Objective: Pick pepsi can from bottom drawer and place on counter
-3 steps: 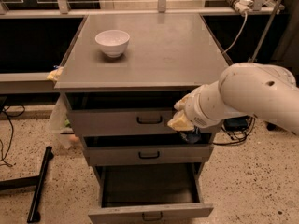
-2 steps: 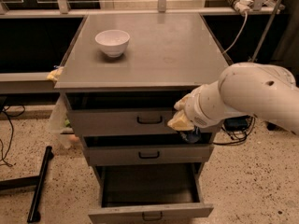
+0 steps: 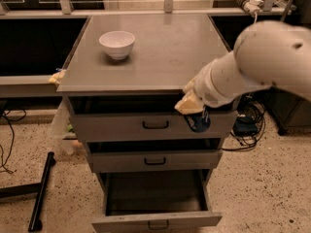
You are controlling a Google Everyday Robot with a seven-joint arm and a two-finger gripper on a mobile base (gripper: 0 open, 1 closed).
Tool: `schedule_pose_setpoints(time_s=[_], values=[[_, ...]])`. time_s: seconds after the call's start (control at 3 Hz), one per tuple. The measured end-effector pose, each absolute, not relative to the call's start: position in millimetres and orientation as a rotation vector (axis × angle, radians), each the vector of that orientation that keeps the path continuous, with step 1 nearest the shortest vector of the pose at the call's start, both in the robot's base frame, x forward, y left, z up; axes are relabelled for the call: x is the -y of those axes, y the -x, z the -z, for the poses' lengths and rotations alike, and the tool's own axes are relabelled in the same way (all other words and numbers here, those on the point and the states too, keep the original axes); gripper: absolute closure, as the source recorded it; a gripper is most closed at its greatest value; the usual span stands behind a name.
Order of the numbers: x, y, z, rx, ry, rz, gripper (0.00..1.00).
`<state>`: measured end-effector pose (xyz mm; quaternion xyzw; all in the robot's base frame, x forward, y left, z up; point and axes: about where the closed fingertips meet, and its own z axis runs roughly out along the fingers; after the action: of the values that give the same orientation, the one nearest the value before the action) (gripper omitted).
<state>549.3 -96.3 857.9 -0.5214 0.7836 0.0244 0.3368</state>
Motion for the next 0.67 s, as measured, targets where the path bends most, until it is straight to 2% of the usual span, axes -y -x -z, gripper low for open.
schedule_pose_setpoints(time_s=[0.67], values=[[80.2, -569.3, -970.9, -2.033, 1.313, -0.046, 1.00]])
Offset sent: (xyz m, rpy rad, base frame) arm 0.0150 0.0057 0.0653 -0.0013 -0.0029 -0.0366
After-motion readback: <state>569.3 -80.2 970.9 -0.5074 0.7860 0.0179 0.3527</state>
